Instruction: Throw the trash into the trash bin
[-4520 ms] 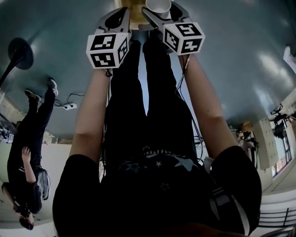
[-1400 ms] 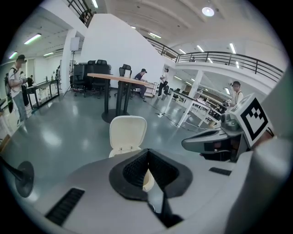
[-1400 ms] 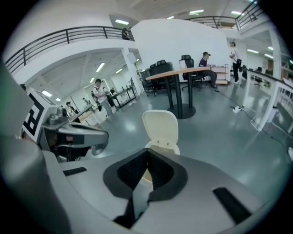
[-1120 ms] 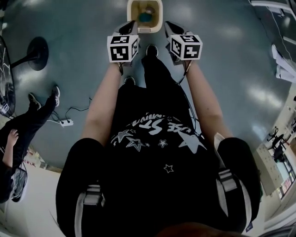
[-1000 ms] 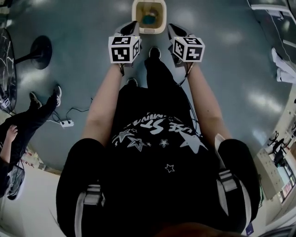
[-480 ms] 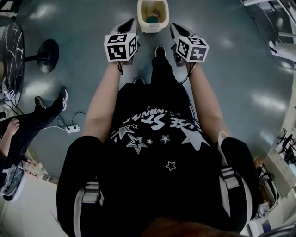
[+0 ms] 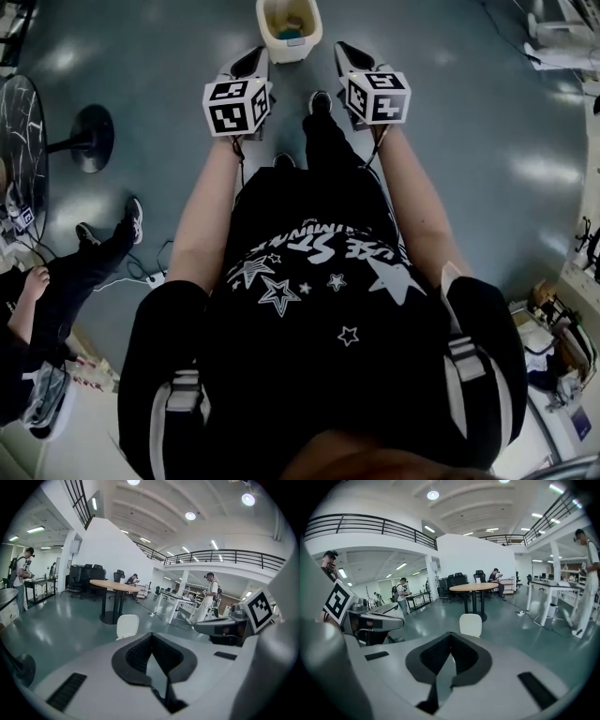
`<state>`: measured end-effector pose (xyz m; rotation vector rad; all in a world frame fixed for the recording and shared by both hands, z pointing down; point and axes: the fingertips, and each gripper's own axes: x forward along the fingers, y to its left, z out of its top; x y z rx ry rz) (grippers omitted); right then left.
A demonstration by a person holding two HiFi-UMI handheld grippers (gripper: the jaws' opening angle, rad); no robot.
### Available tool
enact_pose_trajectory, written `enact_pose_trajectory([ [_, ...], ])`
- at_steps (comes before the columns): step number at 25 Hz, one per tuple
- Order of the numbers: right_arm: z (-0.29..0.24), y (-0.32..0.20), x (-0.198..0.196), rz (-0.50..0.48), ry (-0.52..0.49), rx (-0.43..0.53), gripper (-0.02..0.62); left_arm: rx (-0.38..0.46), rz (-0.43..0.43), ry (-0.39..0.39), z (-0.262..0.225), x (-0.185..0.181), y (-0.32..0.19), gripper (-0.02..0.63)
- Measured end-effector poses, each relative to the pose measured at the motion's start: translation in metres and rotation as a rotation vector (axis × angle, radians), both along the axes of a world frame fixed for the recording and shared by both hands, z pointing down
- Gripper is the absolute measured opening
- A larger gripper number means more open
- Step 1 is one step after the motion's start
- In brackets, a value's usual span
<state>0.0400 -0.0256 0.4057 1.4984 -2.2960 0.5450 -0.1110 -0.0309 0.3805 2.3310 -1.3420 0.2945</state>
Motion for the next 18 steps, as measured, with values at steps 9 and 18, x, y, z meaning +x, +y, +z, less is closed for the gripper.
enact_pose_trajectory([
  [9, -0.016, 0.008, 0.001, -0.039, 0.086, 0.010, 0.005, 0.016, 0.015, 0.012, -0.011, 0.015, 0.009, 0.009],
  [18, -0.018, 0.029, 0.021, -0.106, 0.080, 0.014, 0.005, 0.051, -0.043, -0.003, -0.029, 0.032, 0.024, 0.009],
])
